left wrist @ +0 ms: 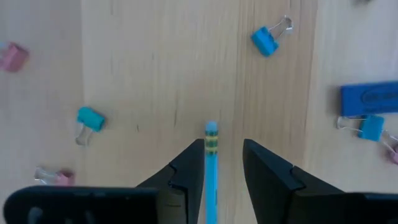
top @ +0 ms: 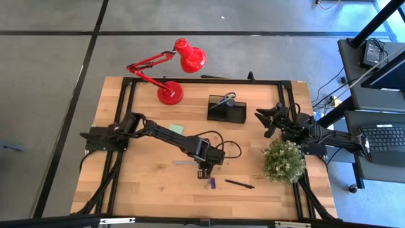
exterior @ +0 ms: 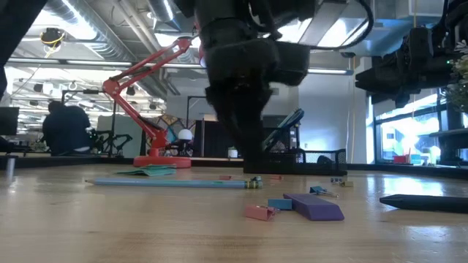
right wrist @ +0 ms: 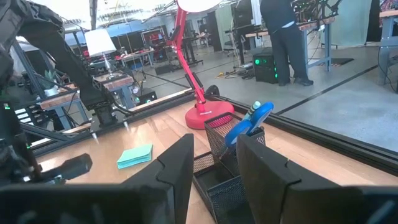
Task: Pick and place office supplies into organizer
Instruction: Put the blue pencil into the black desk organizer
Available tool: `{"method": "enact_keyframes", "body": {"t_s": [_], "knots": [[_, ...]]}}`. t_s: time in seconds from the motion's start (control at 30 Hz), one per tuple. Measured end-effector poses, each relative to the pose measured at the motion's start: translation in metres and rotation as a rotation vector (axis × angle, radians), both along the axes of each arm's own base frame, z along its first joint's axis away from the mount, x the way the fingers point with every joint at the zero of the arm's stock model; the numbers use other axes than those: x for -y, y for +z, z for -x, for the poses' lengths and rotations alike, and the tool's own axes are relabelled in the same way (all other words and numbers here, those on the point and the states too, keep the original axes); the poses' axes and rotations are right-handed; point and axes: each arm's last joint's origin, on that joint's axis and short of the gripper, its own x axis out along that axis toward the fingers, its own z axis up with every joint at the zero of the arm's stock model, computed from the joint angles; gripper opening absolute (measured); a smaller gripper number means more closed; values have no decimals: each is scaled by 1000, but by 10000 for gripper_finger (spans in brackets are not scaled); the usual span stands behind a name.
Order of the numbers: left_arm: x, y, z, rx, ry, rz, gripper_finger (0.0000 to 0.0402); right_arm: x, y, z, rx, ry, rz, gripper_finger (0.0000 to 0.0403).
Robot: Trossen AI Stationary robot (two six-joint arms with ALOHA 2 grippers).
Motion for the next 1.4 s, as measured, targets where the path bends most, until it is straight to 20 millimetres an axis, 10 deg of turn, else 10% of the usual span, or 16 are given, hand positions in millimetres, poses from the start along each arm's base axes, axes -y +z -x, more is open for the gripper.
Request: {"method": "enact_keyframes", "body": {"t_s": [1.4], "knots": [[13,-20,7,-117,-38,-48,97,0,-1,0,-6,1,-4,126]]}}
